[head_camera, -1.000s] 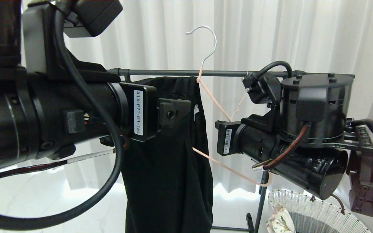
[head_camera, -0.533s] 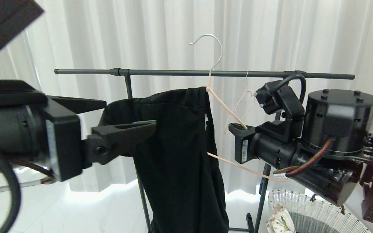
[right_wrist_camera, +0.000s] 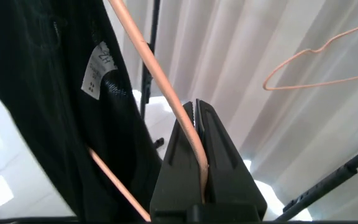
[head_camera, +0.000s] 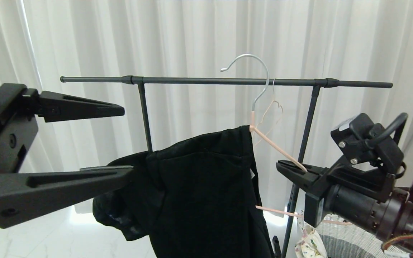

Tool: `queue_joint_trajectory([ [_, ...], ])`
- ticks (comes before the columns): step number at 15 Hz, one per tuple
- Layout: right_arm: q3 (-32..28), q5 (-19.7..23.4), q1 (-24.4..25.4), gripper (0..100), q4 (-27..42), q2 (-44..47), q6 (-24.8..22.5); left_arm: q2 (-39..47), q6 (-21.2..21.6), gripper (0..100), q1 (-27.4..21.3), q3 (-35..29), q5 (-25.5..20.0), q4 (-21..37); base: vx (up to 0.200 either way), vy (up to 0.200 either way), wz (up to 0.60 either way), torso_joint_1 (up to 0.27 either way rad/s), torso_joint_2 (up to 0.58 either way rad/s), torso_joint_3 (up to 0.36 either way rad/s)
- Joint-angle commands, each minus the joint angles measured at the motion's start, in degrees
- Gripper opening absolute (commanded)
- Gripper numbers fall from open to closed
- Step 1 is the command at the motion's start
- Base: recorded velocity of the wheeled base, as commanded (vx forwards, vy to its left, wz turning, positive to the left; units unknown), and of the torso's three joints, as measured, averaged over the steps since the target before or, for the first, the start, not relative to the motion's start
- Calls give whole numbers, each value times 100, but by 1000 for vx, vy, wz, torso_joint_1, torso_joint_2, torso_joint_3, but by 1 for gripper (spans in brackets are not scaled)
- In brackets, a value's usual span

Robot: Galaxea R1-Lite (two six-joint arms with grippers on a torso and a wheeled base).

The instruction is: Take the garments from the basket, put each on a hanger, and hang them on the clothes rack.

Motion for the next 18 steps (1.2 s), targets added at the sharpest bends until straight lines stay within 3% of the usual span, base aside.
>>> queue_joint_trajectory([
  [1, 195, -1, 230, 0, -7, -355, -67, 322, 59, 100, -436, 138, -42, 4, 0, 0, 0, 0, 0, 0],
  [6, 406, -1, 713, 0, -7, -408, -401, 586, 67, 100, -946, 718, -33, 4, 0, 0, 0, 0, 0, 0],
  [15, 371, -10, 1205, 0, -16, -390, -445, 867, 32, 100, -955, 937, -33, -75, 0, 0, 0, 0, 0, 0],
  [16, 371, -18, 1205, 0, -25, -390, -445, 867, 32, 0, -955, 937, -33, -84, 0, 0, 0, 0, 0, 0],
  [18, 371, -18, 1205, 0, -165, -355, -454, 867, 50, 0, -955, 955, -33, -93, 0, 0, 0, 0, 0, 0],
])
